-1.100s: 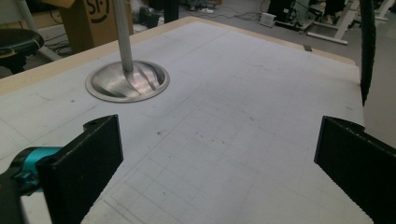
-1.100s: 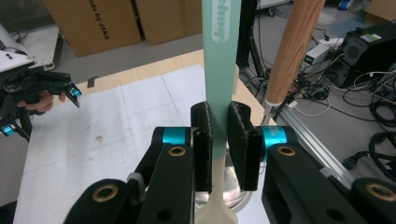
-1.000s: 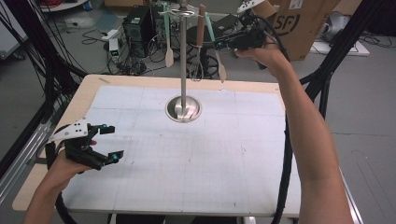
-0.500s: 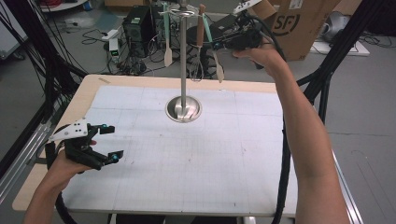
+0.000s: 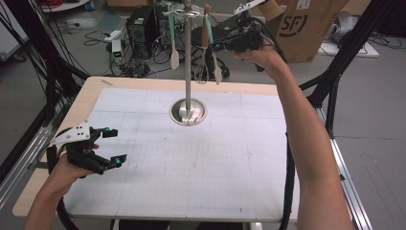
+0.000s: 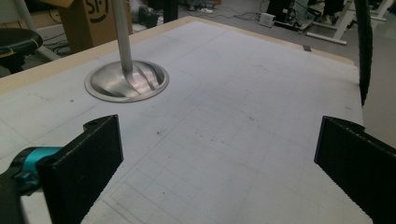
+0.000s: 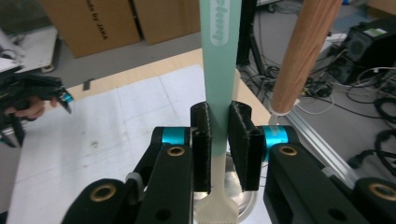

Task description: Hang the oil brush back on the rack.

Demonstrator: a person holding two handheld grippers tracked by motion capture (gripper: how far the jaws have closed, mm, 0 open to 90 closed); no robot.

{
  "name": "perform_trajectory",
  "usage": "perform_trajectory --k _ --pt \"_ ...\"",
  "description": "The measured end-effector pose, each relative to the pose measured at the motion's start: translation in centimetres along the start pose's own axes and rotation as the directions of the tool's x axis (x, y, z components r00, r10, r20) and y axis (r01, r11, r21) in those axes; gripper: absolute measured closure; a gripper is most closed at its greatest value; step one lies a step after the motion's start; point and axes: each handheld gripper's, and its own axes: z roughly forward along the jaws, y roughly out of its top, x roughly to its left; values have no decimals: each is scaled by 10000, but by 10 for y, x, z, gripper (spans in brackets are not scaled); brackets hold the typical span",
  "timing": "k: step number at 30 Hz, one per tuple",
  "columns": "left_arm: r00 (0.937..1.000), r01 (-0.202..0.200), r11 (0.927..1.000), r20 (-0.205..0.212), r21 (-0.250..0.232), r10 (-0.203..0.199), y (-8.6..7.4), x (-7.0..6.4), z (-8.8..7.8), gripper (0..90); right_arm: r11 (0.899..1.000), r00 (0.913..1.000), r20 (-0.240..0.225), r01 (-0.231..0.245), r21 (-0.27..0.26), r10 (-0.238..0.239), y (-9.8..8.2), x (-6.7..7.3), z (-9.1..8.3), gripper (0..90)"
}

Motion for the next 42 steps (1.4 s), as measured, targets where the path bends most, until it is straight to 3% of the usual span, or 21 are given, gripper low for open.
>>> perform_trajectory --k 2,7,11,15,19,22,23,30,42 --pt "10000 7 10000 -13 -3 -7 0 0 0 17 9999 9999 36 -101 50 100 0 0 2 676" --pt "10000 41 10000 -31 -55 -41 0 1 -1 17 9995 9998 113 -163 277 160 -2 2 6 597" --pt "10000 61 10000 -32 -47 -61 0 1 0 17 9991 9993 237 -310 294 303 -2 6 2 462" --pt "10000 75 9999 -46 -107 -75 0 1 -1 17 9990 9991 422 -104 426 86 -3 18 -7 340" --pt "9998 151 9997 -90 -202 -153 0 3 -3 17 9978 9975 683 126 652 -170 -10 32 -20 126" --pt "9996 243 9994 -126 -251 -246 0 4 -4 17 9972 9967 619 498 564 -532 -18 40 -30 78" --pt "9996 229 9994 -137 -243 -233 0 4 -4 17 9971 9958 662 595 476 -626 -21 44 -33 0" --pt "9997 227 9995 -124 -213 -230 -1 5 -3 17 9984 9941 1013 429 -366 -390 -50 60 -57 0" --pt "9997 238 9994 -42 -262 -239 -1 6 -2 17 9939 9913 1292 385 -1037 -249 -131 96 -83 0"
